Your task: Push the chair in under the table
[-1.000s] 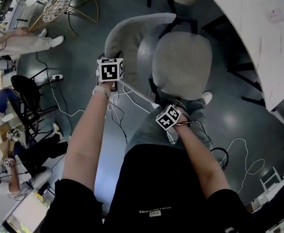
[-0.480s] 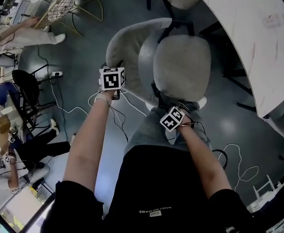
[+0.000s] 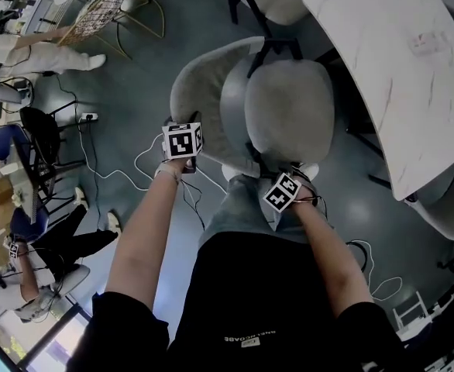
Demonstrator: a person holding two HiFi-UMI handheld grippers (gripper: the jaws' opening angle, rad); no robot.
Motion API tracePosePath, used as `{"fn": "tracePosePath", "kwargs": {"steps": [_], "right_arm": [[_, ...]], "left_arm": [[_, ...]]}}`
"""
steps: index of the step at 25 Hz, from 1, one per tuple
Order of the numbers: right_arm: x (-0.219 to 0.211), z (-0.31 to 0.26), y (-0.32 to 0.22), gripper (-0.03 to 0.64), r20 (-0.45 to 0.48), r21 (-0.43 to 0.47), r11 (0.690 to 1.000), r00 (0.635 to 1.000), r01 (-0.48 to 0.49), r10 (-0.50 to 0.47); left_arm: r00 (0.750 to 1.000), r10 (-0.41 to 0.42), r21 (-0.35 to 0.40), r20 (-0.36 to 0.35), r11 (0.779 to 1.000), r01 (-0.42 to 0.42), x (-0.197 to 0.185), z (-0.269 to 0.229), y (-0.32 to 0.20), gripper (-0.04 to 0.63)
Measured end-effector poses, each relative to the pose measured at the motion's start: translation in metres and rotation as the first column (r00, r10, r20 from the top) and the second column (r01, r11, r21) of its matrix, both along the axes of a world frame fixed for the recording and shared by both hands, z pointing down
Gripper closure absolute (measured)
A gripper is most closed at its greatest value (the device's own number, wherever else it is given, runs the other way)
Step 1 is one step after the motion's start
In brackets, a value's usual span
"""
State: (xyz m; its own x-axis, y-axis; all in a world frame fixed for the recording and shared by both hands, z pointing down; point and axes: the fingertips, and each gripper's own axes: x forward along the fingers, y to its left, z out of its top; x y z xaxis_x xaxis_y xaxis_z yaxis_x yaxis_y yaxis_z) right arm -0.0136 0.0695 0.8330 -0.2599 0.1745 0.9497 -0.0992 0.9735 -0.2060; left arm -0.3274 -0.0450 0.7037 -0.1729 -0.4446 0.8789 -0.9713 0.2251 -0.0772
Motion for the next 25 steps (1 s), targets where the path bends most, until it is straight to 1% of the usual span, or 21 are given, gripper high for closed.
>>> {"fn": "tracePosePath", "kwargs": {"steps": [4,7,13,25], "right_arm": [[0.027,0.001,-0.018,0.439,-0.005,-0.007,0.999,0.999,0.045,-0.045],[0.045,0.002,-0.028,0.437,-0.008,-0.01,0.997,0.997,0.075,-0.075],[0.077,0.003,-0.047,0.437,-0.009,-0.007,0.992,0.992,0.126,-0.126],[0.146,0.006,-0.083,0.426,-0.051,-0.008,0.983,0.982,0.181,-0.181]], "left_arm": [[0.999,-0.046,0.004,-0.011,0.999,0.046,0.022,0.002,0.002,0.422],[0.998,-0.065,0.002,-0.018,0.998,0.065,0.039,0.003,0.002,0.422],[0.994,-0.112,-0.006,-0.01,0.994,0.112,0.068,0.004,0.001,0.42],[0.984,-0.176,-0.012,-0.012,0.984,0.176,0.133,0.007,0.002,0.418]]}}
